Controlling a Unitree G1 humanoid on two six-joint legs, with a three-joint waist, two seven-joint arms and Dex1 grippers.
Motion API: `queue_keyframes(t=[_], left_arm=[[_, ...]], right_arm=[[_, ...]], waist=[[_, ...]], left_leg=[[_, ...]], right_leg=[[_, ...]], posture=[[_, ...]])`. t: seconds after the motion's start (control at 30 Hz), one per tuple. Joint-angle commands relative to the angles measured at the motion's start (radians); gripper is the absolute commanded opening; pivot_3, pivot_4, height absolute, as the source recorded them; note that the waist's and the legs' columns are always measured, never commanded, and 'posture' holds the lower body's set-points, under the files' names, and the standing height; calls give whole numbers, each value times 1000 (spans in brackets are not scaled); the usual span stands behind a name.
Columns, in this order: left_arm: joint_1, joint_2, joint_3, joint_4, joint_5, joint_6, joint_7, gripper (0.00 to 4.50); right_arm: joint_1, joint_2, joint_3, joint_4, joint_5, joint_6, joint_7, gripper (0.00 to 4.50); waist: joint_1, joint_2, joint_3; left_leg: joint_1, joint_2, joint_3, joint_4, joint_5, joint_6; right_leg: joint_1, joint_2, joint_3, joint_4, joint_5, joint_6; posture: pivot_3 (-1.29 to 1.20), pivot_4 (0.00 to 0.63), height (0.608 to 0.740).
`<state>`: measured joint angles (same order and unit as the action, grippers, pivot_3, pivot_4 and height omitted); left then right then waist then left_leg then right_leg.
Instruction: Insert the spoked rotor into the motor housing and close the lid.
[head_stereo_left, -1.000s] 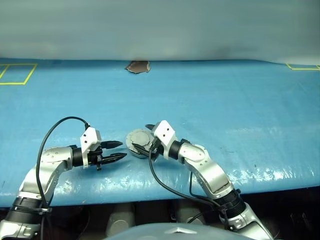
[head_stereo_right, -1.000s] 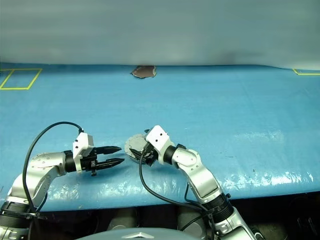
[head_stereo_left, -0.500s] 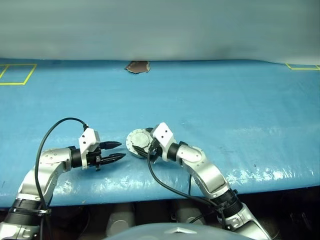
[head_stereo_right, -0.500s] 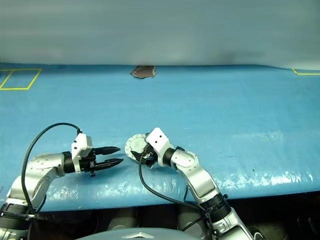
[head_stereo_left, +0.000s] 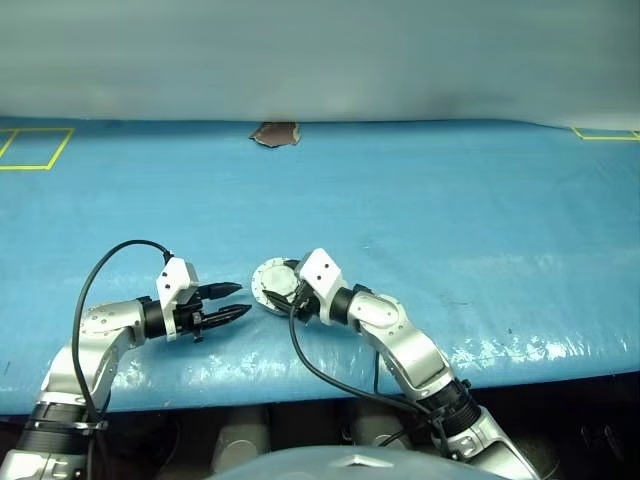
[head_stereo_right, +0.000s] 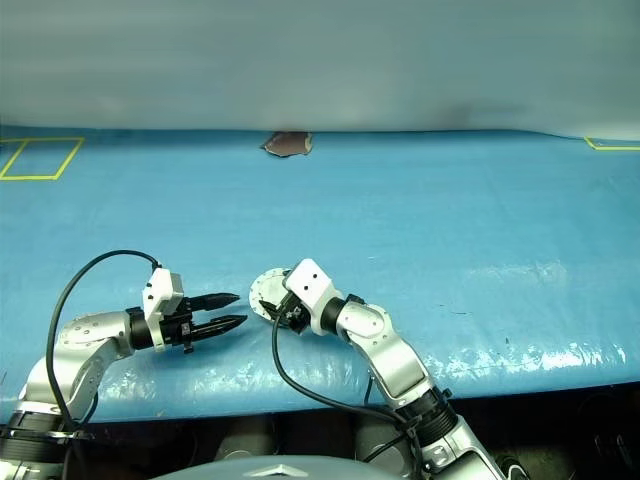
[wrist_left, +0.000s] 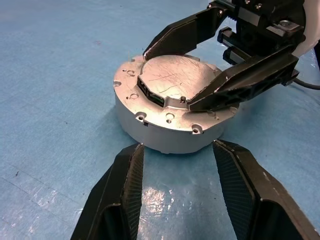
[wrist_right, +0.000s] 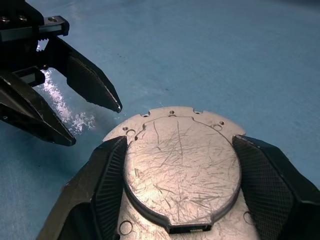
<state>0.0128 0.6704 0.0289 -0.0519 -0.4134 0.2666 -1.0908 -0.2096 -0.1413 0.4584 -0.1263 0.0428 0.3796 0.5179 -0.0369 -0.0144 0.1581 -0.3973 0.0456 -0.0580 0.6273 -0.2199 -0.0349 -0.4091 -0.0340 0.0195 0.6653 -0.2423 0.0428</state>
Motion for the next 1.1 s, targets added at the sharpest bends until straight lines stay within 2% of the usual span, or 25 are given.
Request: queue_keyframes(t=[0.03,0.3,0.7,1.1], left_arm=[[2,-7,28,7,-19,-17,-4,2385],[18,-17,43,48,-17,-121,-53,2385],[16,-18,49,74,-27,-122,-76,2385],[23,-21,50,65,-44,-94,-72,2385]], right_arm=[[6,-4,2,10,-18,8,-10,3014],[-9,-21,6,-29,3,55,22,3014],[-51,-74,28,-59,-16,67,64,3014],[-71,-65,7,118,-11,8,87,3014]], waist=[[0,0,0],[0,0,0],[1,0,0],[-1,0,0]], left_leg=[[0,0,0,0,0,0],[0,0,0,0,0,0],[0,0,0,0,0,0],[2,0,0,0,0,0]], right_leg=[[0,0,0,0,0,0],[0,0,0,0,0,0],[0,0,0,0,0,0],[1,0,0,0,0,0]], posture=[[0,150,740],[0,150,740],[0,150,740],[0,150,740]])
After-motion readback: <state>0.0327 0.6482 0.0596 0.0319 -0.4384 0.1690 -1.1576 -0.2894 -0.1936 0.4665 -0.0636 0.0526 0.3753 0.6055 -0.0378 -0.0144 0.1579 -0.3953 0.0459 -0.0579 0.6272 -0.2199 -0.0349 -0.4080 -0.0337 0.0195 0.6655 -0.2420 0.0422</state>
